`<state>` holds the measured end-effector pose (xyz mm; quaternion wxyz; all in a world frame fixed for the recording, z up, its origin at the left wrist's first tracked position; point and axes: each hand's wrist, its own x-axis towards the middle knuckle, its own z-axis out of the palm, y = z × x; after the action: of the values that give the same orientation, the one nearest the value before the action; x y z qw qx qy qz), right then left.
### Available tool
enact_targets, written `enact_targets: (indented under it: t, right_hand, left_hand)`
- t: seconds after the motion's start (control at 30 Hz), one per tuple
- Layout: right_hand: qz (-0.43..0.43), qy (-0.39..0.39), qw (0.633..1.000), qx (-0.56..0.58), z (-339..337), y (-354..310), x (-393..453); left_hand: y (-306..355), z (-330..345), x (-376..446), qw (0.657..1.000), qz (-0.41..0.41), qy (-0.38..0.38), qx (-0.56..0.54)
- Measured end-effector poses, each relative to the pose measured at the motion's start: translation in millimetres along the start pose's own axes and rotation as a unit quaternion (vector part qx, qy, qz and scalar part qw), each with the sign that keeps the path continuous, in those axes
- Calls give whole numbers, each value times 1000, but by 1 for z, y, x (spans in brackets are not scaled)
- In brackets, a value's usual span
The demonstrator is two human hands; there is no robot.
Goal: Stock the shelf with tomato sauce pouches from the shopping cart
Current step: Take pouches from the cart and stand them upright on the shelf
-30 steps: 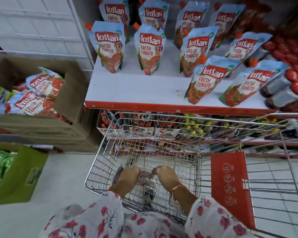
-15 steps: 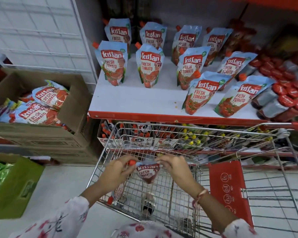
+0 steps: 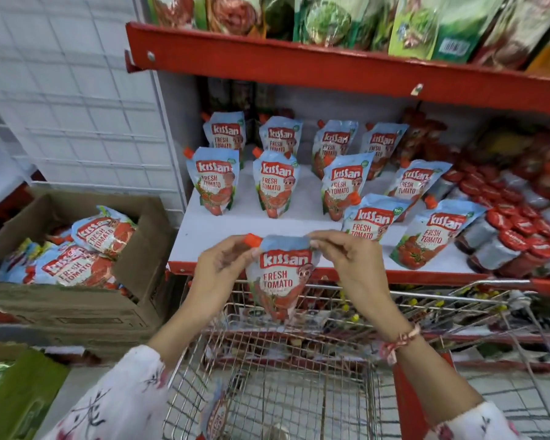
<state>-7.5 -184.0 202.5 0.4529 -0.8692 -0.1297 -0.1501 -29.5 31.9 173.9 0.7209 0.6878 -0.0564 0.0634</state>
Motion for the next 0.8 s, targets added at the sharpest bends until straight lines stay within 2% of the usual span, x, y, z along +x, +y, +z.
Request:
enact_targets:
  t: [0.23,0.5,0.8]
  right_hand:
    - [-37,89,995,-14,-2,-12,59]
    - [7,74,997,-16,24,21,92]
    - [-7,48,997,-55,37,44,94]
  left_hand:
    - [25,3,69,998,55,25,35]
    - [3,1,116,997,15,24,78]
    - [-26,-1,123,995,-16,12,100]
